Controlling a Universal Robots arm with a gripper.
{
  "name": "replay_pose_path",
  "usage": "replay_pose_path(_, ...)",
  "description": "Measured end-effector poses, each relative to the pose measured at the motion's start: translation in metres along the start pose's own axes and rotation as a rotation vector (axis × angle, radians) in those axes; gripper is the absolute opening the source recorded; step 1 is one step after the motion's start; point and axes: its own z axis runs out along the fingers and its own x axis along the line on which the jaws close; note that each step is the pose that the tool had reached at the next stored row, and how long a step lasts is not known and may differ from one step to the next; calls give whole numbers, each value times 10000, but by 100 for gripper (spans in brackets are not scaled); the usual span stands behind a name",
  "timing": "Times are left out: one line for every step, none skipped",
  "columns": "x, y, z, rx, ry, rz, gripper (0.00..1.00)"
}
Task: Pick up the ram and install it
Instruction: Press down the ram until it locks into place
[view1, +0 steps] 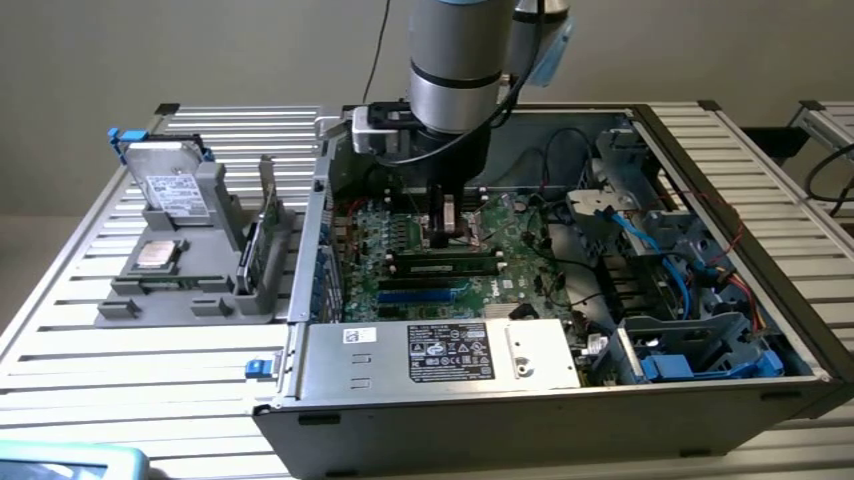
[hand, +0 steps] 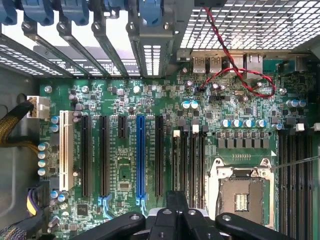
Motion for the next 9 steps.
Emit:
replay_pose_path(1, -16, -13, -2, -5, 0, 11)
replay_pose_path(3, -35, -26, -2, -12, 0, 11)
replay_pose_path(4, -53, -39, -4, -17, 0, 11)
replay_pose_path(5, -73, -49, -5, -26, 0, 11)
replay_pose_path(6, -91, -61, -6, -33, 0, 11)
replay_pose_path(6, -105, -81, -8, -34, 0, 11)
replay_pose_path(7, -116, -106, -11, -34, 0, 11)
replay_pose_path(7, -130, -133, -14, -36, 0, 11)
replay_pose_path(8, -144, -159, -16, -37, 0, 11)
